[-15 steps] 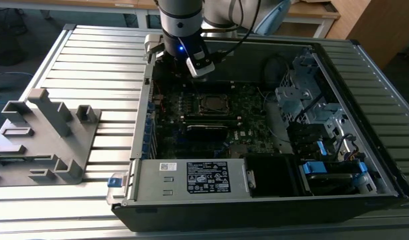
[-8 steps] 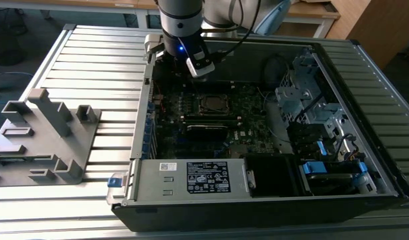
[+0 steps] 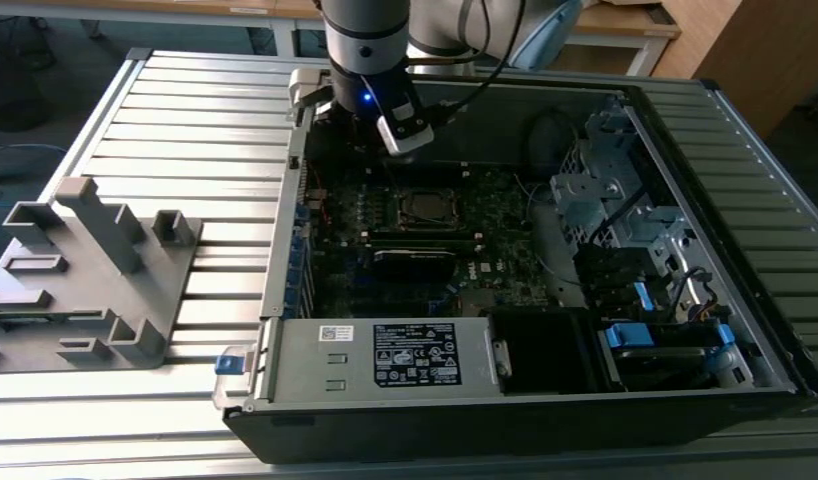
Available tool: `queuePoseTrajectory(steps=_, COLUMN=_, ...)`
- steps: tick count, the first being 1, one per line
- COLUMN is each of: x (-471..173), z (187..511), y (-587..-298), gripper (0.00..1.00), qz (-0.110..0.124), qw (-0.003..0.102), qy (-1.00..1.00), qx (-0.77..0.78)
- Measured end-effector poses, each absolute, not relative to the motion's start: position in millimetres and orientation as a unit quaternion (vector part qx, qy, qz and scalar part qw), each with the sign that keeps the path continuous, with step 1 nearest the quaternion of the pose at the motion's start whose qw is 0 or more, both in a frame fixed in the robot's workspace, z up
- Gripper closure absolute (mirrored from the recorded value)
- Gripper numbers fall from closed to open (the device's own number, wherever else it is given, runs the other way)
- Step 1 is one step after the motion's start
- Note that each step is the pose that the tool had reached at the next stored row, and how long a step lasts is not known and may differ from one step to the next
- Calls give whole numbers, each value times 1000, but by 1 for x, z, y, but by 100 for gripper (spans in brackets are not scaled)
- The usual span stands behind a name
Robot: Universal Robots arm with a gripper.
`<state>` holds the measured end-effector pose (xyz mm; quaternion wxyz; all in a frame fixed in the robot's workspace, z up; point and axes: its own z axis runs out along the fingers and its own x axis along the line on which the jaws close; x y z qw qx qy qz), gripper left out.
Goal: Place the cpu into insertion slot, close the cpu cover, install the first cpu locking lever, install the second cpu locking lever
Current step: 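Install the first cpu locking lever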
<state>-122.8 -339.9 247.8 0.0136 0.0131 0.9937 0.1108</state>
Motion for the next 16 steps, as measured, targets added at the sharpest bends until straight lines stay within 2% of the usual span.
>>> queuePoseTrajectory(steps=16, x=-95, z=248, y=-340, gripper=89, qz=111, qw=10, qy=994, qx=14)
